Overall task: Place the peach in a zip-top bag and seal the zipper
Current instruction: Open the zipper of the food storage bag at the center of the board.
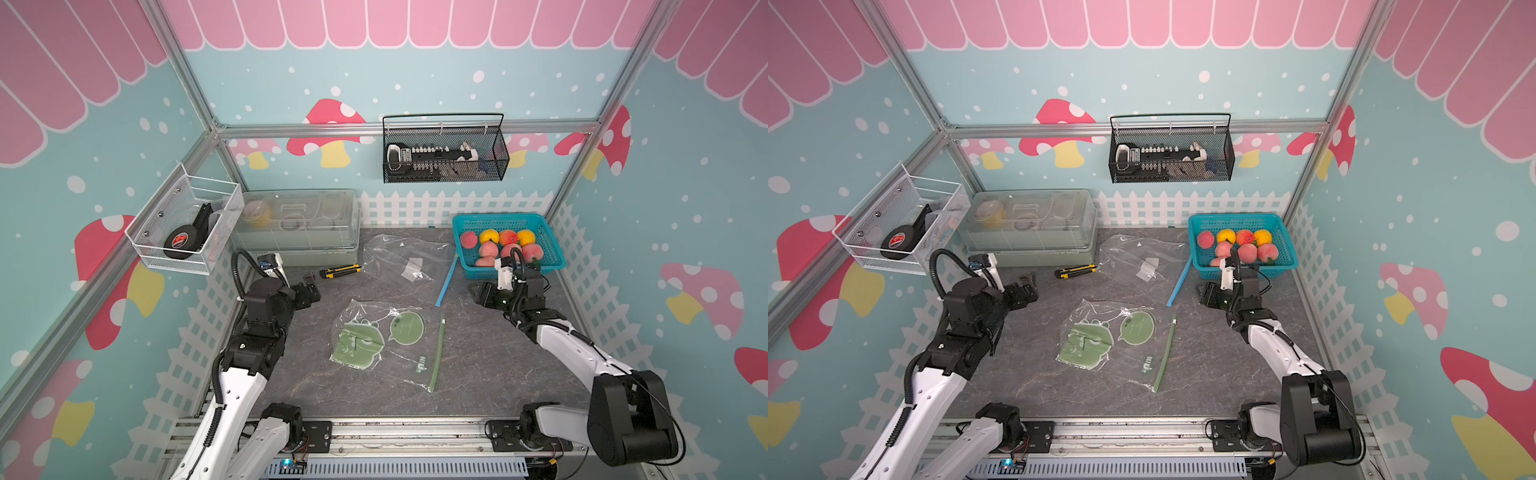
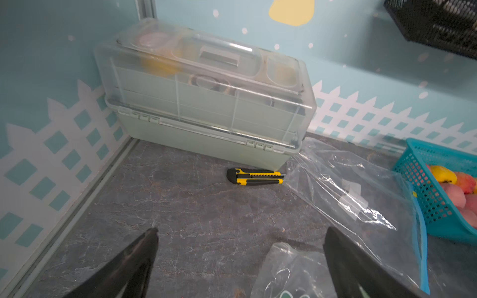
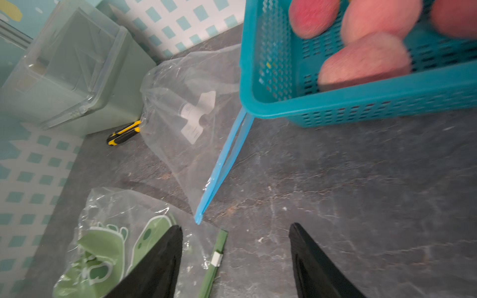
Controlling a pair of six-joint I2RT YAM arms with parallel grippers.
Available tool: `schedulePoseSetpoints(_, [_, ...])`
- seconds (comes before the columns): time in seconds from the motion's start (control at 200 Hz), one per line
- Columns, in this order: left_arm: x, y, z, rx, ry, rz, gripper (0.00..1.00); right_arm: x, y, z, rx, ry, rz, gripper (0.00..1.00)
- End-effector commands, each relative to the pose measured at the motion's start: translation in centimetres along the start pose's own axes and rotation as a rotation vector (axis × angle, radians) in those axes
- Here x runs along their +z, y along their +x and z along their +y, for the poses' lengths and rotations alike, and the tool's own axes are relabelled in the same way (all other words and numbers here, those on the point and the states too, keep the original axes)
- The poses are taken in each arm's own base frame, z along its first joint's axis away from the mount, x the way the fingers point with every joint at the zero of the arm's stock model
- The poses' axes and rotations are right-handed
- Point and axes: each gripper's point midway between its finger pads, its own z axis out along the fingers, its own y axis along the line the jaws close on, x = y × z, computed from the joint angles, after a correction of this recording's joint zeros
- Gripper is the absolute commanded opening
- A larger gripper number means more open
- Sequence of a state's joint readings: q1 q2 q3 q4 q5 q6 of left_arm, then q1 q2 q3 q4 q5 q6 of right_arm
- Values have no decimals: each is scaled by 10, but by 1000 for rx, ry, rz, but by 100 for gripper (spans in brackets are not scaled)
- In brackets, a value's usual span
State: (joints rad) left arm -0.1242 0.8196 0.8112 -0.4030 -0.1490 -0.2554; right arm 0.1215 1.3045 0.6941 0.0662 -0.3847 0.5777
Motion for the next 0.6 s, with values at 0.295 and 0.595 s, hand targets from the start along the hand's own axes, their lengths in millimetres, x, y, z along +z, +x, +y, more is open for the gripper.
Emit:
schedulePoseSetpoints(0.295, [-8,12,-9,51,62,74,99,53,6,19,190,-22,66,48])
schedulePoseSetpoints(0.595, [-13,6,3,34,21,45,99,94,2,22,221,-11,85,35])
